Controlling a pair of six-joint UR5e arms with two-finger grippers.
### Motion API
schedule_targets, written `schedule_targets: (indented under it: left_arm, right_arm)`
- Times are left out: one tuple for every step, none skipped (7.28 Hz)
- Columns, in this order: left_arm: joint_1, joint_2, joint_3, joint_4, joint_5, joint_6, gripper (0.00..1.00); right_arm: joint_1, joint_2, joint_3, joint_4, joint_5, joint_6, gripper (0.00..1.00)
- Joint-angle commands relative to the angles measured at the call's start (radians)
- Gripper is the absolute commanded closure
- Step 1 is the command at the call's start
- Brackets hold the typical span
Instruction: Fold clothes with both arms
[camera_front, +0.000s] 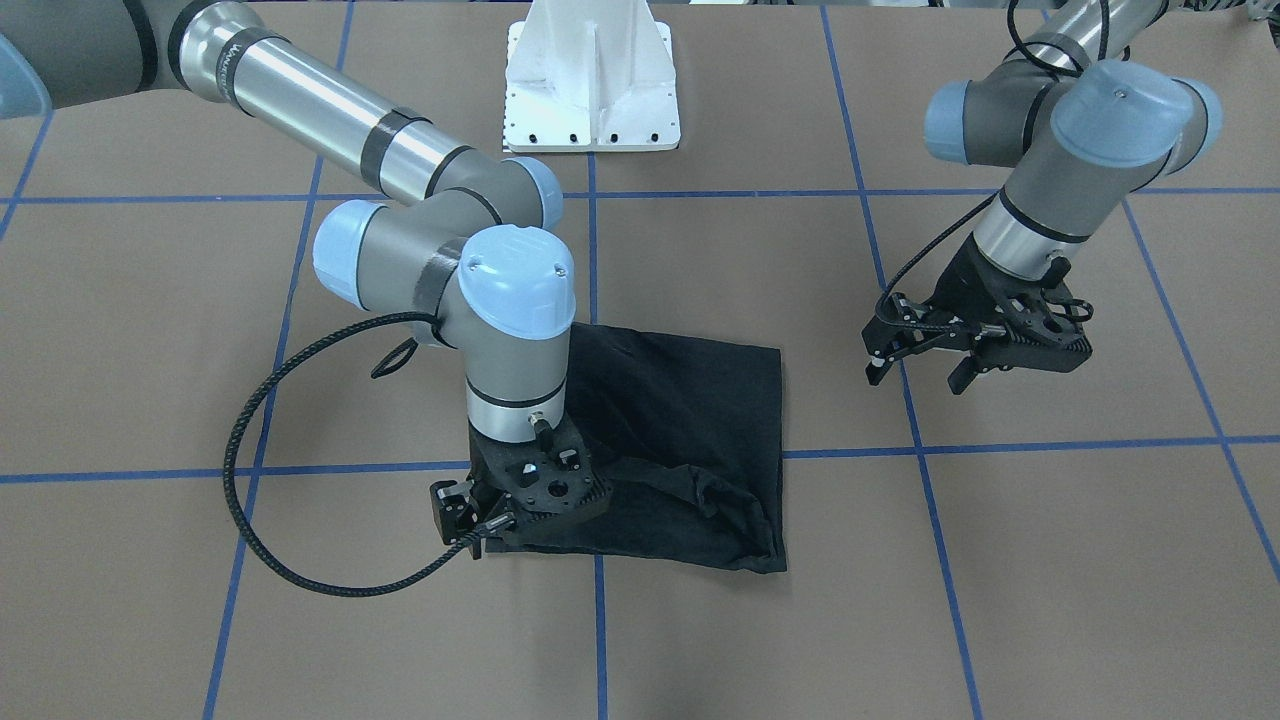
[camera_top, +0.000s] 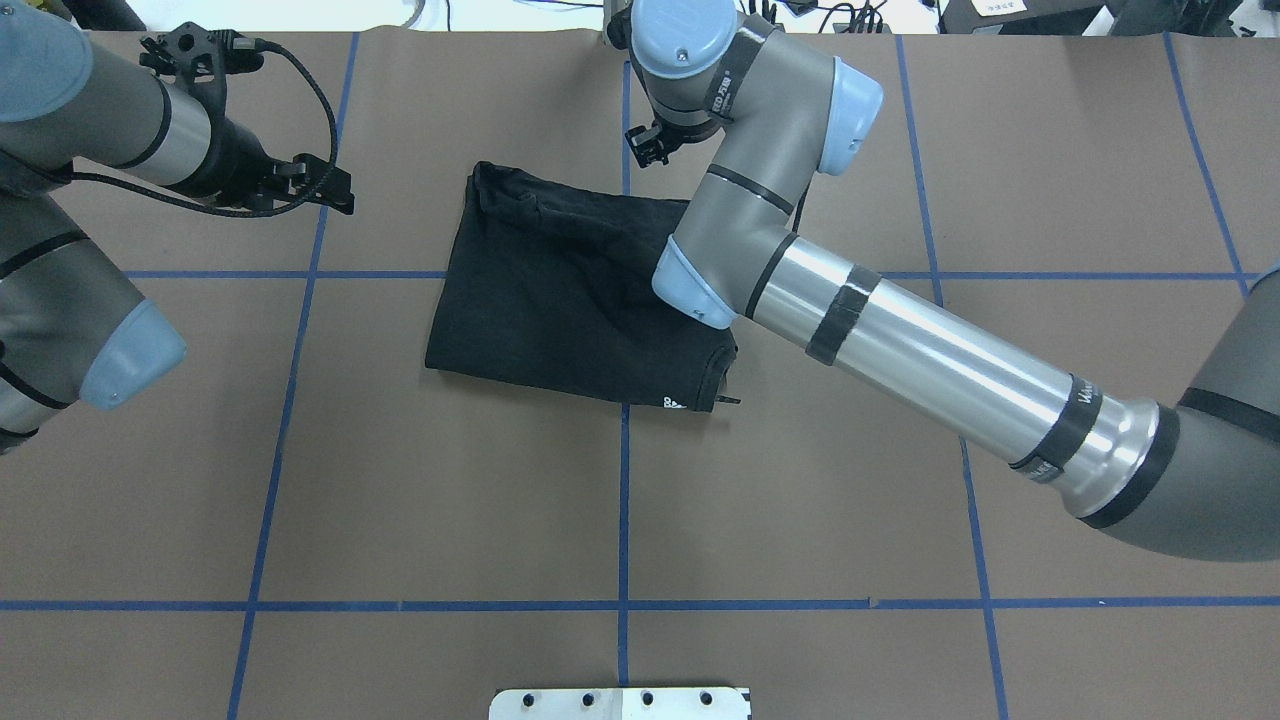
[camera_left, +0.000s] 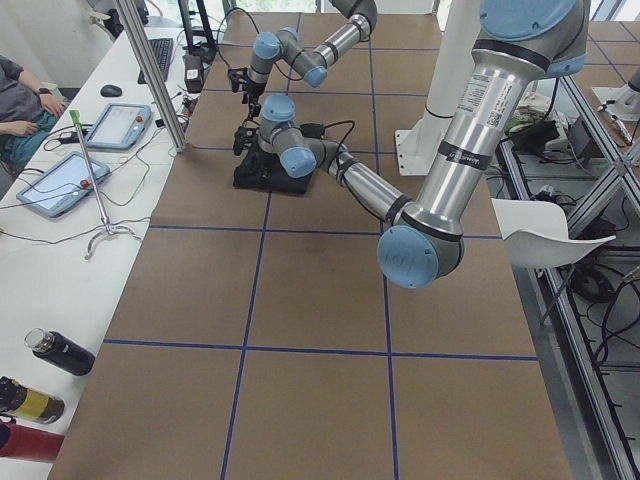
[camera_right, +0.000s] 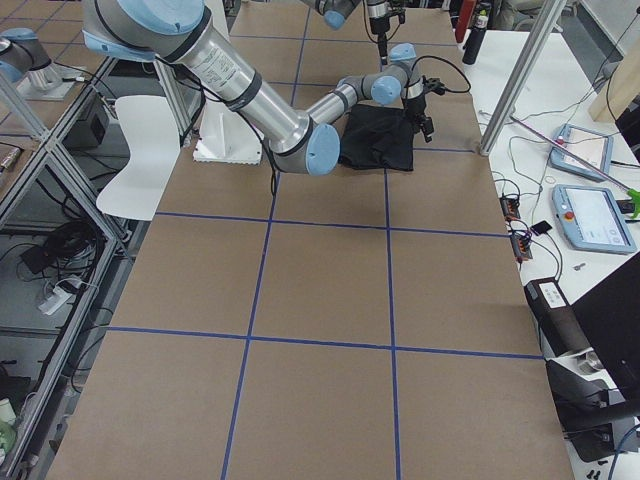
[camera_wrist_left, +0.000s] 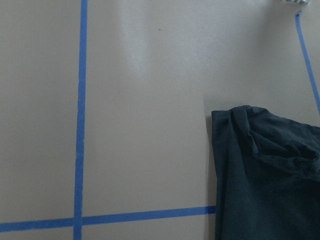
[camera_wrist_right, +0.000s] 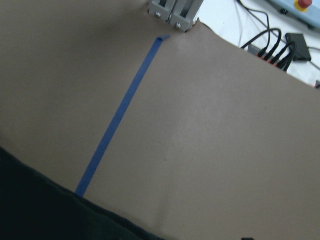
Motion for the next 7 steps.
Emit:
schedule_targets:
  left_arm:
    - [-0.057, 0.012, -0.098, 0.205, 0.005, 0.215, 0.00]
    - [-0.116, 0.075, -0.113, 0.212, 0.003, 0.363, 0.00]
    - [-0.194, 0.136, -0.112, 0.213, 0.003, 0.523, 0.00]
    - [-0.289, 0.185, -0.095, 0.215, 0.002, 0.694, 0.00]
    - [-0.395, 0.242, -0.074, 0.215, -0.004, 0.849, 0.00]
    - [-0.475, 0.329, -0.068, 0.212, -0.047, 0.880, 0.00]
    - [-0.552, 0.398, -0.014, 0.204, -0.114, 0.886, 0.00]
  right_arm:
    - [0.058, -0.167, 0.239, -0.115, 0.166, 0.058, 0.01]
    - [0.099, -0.281, 0.384, -0.173, 0.215, 0.054, 0.01]
    - [0.136, -0.377, 0.497, -0.213, 0.258, 0.036, 0.00]
    - [0.179, -0.441, 0.587, -0.290, 0.301, -0.036, 0.00]
    - [0.252, -0.469, 0.657, -0.431, 0.335, -0.204, 0.00]
    - [0.297, -0.515, 0.729, -0.548, 0.335, -0.339, 0.00]
    - [0.351, -0.602, 0.787, -0.559, 0.355, -0.394, 0.00]
